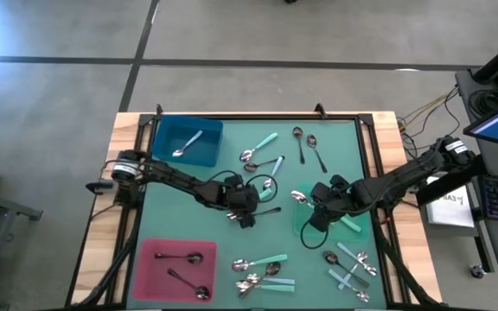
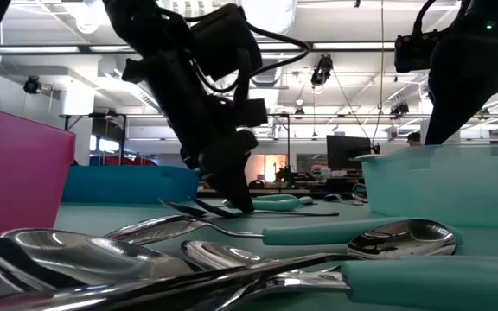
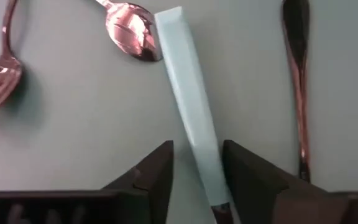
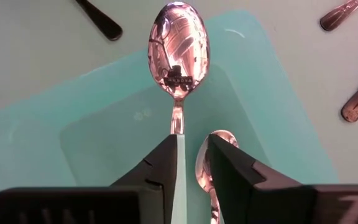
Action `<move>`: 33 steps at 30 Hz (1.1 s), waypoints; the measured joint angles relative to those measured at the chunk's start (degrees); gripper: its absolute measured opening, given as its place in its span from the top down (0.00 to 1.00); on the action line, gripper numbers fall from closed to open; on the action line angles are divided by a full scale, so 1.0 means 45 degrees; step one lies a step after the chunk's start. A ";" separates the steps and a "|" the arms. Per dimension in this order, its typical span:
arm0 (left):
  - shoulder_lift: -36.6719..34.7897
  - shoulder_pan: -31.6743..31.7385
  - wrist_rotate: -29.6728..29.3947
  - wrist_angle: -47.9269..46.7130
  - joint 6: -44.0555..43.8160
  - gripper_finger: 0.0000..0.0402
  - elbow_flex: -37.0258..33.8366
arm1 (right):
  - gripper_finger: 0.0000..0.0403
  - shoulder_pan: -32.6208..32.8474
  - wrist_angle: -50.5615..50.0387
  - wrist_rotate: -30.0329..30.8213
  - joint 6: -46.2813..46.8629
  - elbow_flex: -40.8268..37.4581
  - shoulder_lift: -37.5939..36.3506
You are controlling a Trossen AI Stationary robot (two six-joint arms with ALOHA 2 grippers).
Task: Sort silverware by color (type)
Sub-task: Put the green spoon into the green bin
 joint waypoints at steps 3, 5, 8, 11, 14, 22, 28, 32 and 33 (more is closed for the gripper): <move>0.0270 0.0000 0.0204 0.0042 -0.0020 0.84 0.0009 | 0.78 0.0003 0.0055 0.0005 0.0002 0.0000 -0.0003; 0.0308 0.0000 0.0255 0.0060 -0.0080 0.92 0.0004 | 0.78 0.0001 0.0087 0.0000 0.0003 0.0000 -0.0001; 0.0185 0.0011 0.0266 0.0065 -0.0130 0.93 -0.0026 | 0.78 0.0001 0.0193 0.0000 0.0001 0.0000 -0.0001; -0.0167 0.0029 0.0313 0.0070 -0.0091 0.93 -0.0001 | 0.79 0.0004 0.0251 0.0000 0.0003 0.0000 -0.0001; -0.0496 0.0047 0.0271 -0.0208 0.0360 0.92 0.0170 | 0.81 0.0000 0.0276 0.0000 0.0003 0.0000 0.0002; -0.1278 0.0102 -0.0179 -0.0207 0.1152 0.93 0.0964 | 0.81 -0.0015 0.0673 0.0117 -0.0148 0.0005 -0.0003; -0.1326 0.0107 -0.0386 -0.0124 0.1597 0.93 0.1704 | 0.80 -0.0025 0.1117 0.0342 -0.0132 0.0010 0.0075; -0.1336 0.0117 -0.1019 -0.0243 0.1907 0.93 0.2223 | 0.79 -0.0025 0.1402 0.0355 -0.0240 0.0015 0.0075; -0.1357 0.0117 -0.1234 -0.0221 0.1948 0.93 0.2358 | 0.79 -0.0038 0.1389 0.0359 -0.0185 0.0015 0.0075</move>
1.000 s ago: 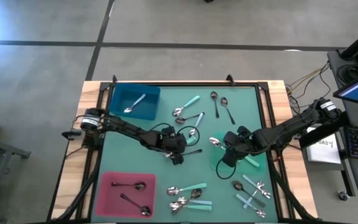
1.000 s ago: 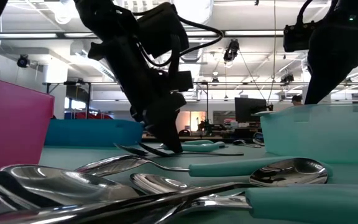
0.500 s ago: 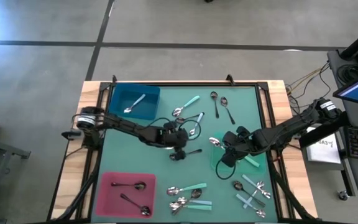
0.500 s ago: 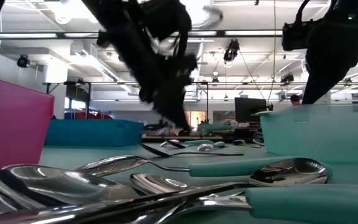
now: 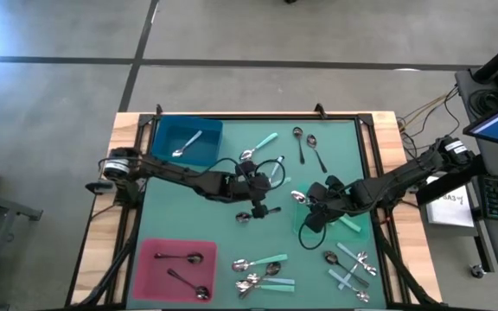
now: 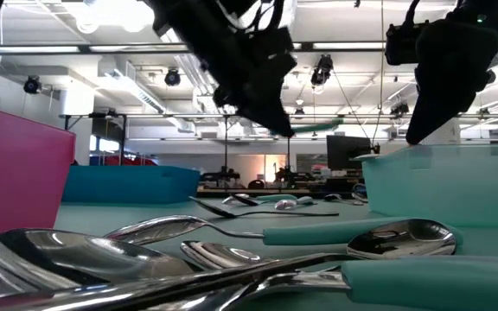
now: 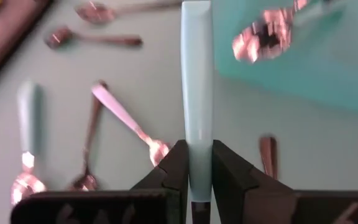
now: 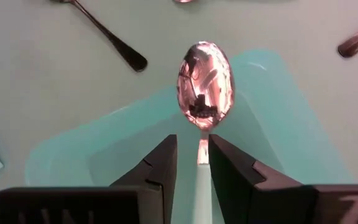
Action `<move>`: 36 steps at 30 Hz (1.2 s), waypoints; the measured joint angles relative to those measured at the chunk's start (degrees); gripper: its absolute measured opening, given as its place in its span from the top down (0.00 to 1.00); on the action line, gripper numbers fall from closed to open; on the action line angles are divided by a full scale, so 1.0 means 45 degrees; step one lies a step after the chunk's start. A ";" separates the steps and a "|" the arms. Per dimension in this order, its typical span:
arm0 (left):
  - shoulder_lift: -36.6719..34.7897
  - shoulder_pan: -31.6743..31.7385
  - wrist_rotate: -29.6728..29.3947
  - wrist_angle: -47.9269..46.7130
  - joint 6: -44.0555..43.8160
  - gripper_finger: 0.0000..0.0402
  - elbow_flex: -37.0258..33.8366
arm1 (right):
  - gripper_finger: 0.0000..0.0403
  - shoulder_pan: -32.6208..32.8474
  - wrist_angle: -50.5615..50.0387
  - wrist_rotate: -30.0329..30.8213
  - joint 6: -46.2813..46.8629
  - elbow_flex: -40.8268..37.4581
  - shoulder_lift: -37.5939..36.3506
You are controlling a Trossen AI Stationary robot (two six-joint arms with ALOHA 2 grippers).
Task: Sort silverware by color (type)
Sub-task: Put the green spoon into the green bin
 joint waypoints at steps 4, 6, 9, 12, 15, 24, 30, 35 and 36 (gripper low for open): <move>-0.0159 0.0025 -0.0983 0.0067 0.0008 0.93 0.0307 | 0.81 -0.0274 0.0125 0.0167 0.0143 0.0090 0.0000; -0.0310 0.0034 -0.1931 0.0363 -0.0009 0.93 0.0218 | 0.82 -0.0389 0.0152 0.0653 -0.0448 0.0349 -0.0049; -0.0724 0.0044 -0.2848 0.1441 -0.0052 0.93 -0.0161 | 0.83 -0.0635 0.0672 0.1553 -0.1801 0.0839 -0.0302; -0.1186 0.0049 -0.2891 0.2826 0.0002 0.93 -0.0654 | 0.83 -0.1165 0.1835 0.1785 -0.3373 0.1214 -0.0729; -0.1775 0.0044 -0.2887 0.3748 0.0087 0.93 -0.1105 | 0.83 -0.1876 0.3293 0.1575 -0.4512 0.1309 -0.1191; -0.2883 -0.0039 -0.2858 0.5114 0.0239 0.92 -0.2107 | 0.68 -0.4190 0.7138 -0.1116 -0.5875 0.1287 -0.1308; -0.2804 -0.0117 -0.2495 0.5793 0.0394 0.92 -0.2114 | 0.58 -0.4988 0.8493 -0.1736 -0.5932 0.1277 -0.0646; -0.2767 -0.0121 -0.2479 0.5821 0.0562 0.92 -0.2073 | 0.55 -0.5113 0.9394 -0.1788 -0.6070 0.1277 -0.0062; -0.2763 -0.0121 -0.2484 0.5809 0.0582 0.92 -0.2073 | 0.55 -0.5131 0.9536 -0.1795 -0.6176 0.1277 -0.0007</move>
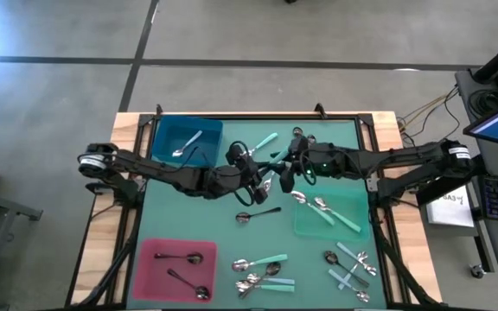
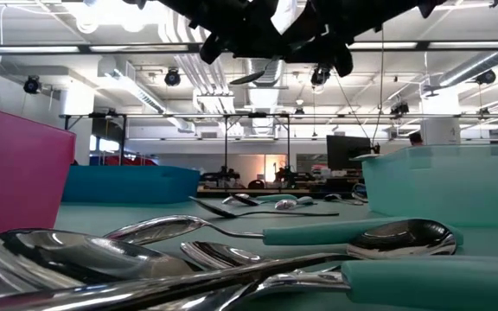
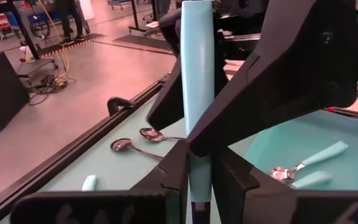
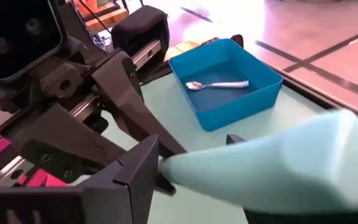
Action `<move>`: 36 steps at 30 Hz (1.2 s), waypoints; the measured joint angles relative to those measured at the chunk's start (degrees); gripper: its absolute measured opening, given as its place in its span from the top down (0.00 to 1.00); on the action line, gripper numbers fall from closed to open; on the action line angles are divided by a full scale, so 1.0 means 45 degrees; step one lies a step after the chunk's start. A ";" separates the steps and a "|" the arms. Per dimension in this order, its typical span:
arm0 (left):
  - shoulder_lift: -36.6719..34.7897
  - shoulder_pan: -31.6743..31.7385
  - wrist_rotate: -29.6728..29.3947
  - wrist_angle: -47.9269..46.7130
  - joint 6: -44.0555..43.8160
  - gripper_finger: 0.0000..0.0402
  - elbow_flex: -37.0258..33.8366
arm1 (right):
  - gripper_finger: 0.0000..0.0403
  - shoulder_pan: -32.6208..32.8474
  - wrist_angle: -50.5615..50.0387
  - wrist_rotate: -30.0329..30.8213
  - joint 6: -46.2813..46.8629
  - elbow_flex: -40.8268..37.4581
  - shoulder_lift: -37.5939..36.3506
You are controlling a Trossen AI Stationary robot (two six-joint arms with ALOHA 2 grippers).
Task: Sort silverware by color (type)
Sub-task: Put the green spoon into the green bin
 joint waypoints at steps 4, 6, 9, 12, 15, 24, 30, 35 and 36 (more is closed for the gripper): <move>0.0001 0.0000 -0.0053 0.0053 0.0133 0.92 0.0000 | 0.60 -0.0005 0.0476 0.0004 -0.0268 0.0000 0.0134; 0.0001 0.0000 -0.0049 0.0044 0.0152 0.92 0.0000 | 0.65 -0.0005 0.0501 0.0009 -0.0313 0.0000 0.0134; 0.0001 0.0005 -0.0037 0.0050 0.0181 0.92 0.0000 | 0.77 -0.0005 0.0601 -0.0020 -0.0307 0.0000 0.0123; 0.0013 0.0006 0.0053 0.0040 0.0507 0.92 0.0030 | 0.91 0.0010 0.0678 -0.0112 -0.0525 0.0010 0.0114; 0.0021 0.0024 0.0053 0.0044 0.0715 0.89 0.0034 | 0.91 0.0000 0.0663 -0.0106 -0.0711 0.0010 0.0114; 0.0020 0.0014 -0.0053 -0.0411 0.1028 0.76 0.0221 | 0.92 -0.0388 -0.2178 0.0544 -0.1262 0.0876 -0.0035; -0.0009 0.0012 -0.0065 -0.2776 0.0924 0.72 0.0740 | 0.92 -0.0163 -0.9129 0.0128 -0.0411 0.4081 -0.0238; -0.0009 0.0032 -0.0424 -0.4058 0.0711 0.72 0.0971 | 0.92 0.1383 -1.4006 -0.0642 0.1728 0.5934 -0.0226; -0.0009 0.0051 -0.0463 -0.4172 0.0713 0.72 0.0958 | 0.92 0.1778 -1.4701 -0.0641 0.2256 0.6031 -0.0230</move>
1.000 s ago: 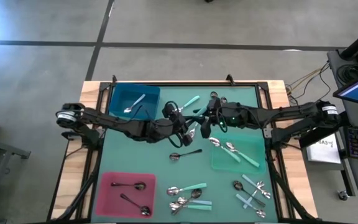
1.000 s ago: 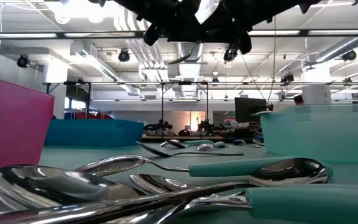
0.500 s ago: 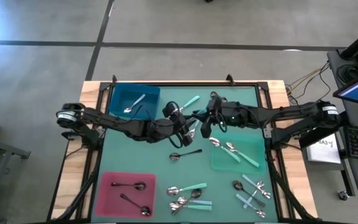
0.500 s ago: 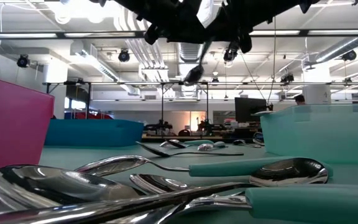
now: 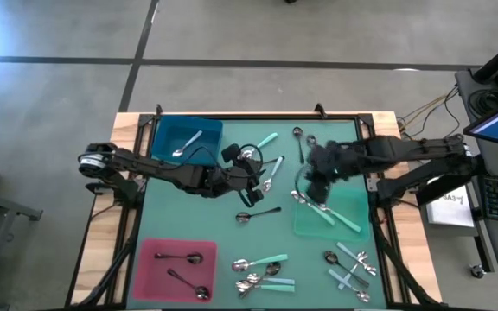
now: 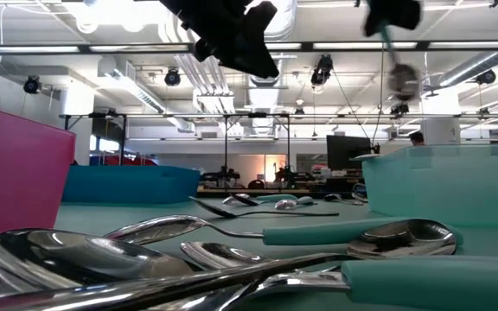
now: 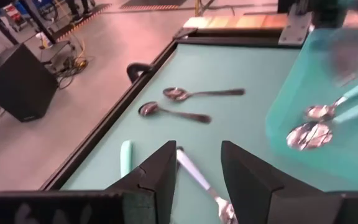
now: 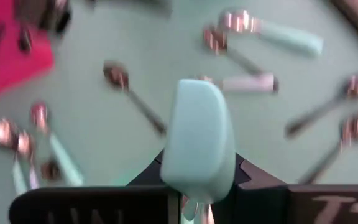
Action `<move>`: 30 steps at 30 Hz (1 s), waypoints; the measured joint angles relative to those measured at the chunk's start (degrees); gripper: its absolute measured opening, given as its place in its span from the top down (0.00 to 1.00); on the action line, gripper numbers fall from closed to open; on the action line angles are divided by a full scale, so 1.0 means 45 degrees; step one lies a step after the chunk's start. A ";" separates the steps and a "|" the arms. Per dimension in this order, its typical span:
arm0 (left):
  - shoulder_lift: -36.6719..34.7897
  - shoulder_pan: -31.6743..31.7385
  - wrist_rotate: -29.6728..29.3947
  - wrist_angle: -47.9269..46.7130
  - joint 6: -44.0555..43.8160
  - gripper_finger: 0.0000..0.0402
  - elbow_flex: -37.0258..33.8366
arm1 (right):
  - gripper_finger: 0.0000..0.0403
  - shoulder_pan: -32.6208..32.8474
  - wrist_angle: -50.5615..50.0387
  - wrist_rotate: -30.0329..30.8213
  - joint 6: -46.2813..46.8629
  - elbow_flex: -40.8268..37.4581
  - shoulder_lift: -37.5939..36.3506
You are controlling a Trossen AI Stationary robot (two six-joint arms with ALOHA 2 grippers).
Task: Sort silverware by color (type)
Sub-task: Put the green spoon into the green bin, then put the black spoon into the pink bin
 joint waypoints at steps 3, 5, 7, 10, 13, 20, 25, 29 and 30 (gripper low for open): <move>0.0000 0.0022 -0.0065 -0.0083 -0.0007 0.72 -0.0006 | 0.92 0.1255 -0.1360 0.0351 0.1618 -0.0315 -0.0005; 0.0000 0.0022 -0.0061 -0.0128 -0.0001 0.72 -0.0011 | 0.92 0.1955 -0.1544 0.0688 0.2537 -0.0968 0.0144; 0.0000 0.0022 -0.0061 -0.0151 0.0037 0.72 -0.0011 | 0.92 0.2383 -0.1426 0.0703 0.3092 -0.1717 0.0317; 0.0000 0.0022 -0.0061 -0.0203 0.0045 0.72 -0.0015 | 0.92 0.2625 -0.1494 0.0524 0.3664 -0.2672 0.0768; -0.0027 0.0022 -0.0056 -0.0503 0.0026 0.72 -0.0016 | 0.92 0.2622 -0.1525 0.0141 0.3759 -0.3337 0.1274; -0.0058 0.0022 0.0052 -0.3253 -0.0853 0.72 0.0511 | 0.76 0.2627 -0.1997 -0.0866 0.3591 -0.3608 0.2126; -0.0068 -0.0062 0.1248 -0.6370 -0.2034 0.72 0.1037 | 0.60 0.2673 -0.2304 -0.1380 0.3594 -0.2941 0.2285; -0.0068 -0.0272 0.3000 -0.7607 -0.2623 0.72 0.0786 | 0.55 0.2897 -0.2236 -0.1225 0.3576 -0.2165 0.2096; -0.0071 -0.0334 0.3232 -0.7483 -0.2673 0.72 0.0566 | 0.55 0.2975 -0.2101 -0.0927 0.3529 -0.2007 0.2021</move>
